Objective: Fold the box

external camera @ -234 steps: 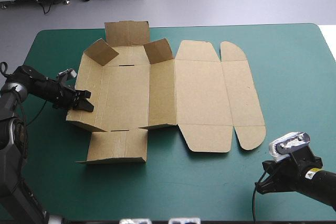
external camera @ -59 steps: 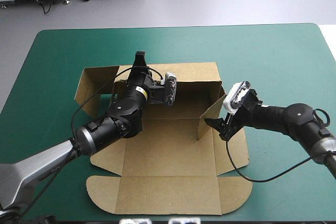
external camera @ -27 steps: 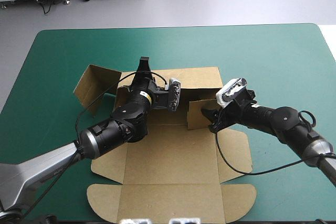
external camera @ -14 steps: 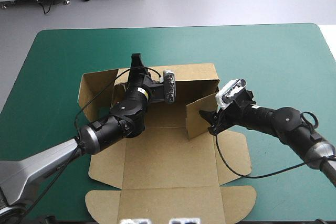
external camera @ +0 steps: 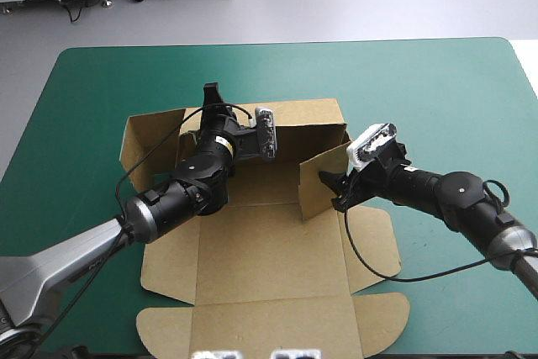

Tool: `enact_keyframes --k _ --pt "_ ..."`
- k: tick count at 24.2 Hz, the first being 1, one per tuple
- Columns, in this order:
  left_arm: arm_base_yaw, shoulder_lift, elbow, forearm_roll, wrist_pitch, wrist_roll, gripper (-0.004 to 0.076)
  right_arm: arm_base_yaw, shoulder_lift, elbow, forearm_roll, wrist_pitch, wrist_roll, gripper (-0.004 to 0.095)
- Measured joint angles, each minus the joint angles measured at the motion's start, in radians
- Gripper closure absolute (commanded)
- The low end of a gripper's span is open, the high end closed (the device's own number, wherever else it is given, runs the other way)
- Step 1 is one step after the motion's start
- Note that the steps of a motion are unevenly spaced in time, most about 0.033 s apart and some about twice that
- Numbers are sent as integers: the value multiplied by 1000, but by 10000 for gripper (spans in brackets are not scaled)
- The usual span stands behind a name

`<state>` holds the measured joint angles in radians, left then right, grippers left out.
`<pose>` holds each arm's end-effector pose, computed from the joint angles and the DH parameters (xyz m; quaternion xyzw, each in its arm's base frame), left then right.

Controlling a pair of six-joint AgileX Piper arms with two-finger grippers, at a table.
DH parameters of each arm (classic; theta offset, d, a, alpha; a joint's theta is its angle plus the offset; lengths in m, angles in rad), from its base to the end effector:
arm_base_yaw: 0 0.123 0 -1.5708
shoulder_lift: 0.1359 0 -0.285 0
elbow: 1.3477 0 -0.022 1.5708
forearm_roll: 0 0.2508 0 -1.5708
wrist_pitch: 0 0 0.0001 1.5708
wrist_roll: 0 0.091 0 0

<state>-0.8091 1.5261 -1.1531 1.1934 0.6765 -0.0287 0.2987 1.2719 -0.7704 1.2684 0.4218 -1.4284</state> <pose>0.2695 -0.2057 0.3171 0.5893 0.6110 0.3257 0.4163 0.2415 0.1117 0.2798 -0.3003 0.8058 0.2004 0.4695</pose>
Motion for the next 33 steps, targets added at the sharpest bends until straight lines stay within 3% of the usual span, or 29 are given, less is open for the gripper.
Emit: enact_keyframes --k 2,3,10,12,13,14,23,26,28,29,30,31,32,33 --pt "0 0 0 -5 0 2 730 0 6 -2 11 -1 0 481" --pt "-1 0 0 -5 0 4 730 0 12 -4 19 -2 0 517" --pt "-58 0 0 -5 63 18 729 0 36 -6 58 0 -20 563" --pt "-66 0 0 -6 78 29 730 0 38 -6 63 -1 -33 714" --pt "-67 0 0 -6 78 29 730 0 38 -6 65 -4 -36 850" --pt "-67 0 0 -6 80 35 730 0 40 -6 66 -5 -57 904" --pt "-68 0 0 -1 82 38 730 -4 41 -6 76 -4 -109 919" --pt "-70 0 0 2 84 38 730 -4 31 -6 53 -4 -109 826" --pt "-72 0 0 2 84 38 730 -4 17 -6 8 6 -109 550" --pt "-73 0 0 4 84 38 730 -4 5 -6 -22 18 -109 293" --pt "-75 0 0 7 81 29 730 -4 -13 -6 -51 37 -104 144" --pt "-75 0 0 8 78 29 730 -4 -21 -6 -57 49 -94 22" --pt "-75 0 0 10 77 13 730 -4 -31 -6 -58 55 -72 -39" --pt "-75 0 0 10 76 -6 730 -3 -39 -6 -58 55 -44 -35"
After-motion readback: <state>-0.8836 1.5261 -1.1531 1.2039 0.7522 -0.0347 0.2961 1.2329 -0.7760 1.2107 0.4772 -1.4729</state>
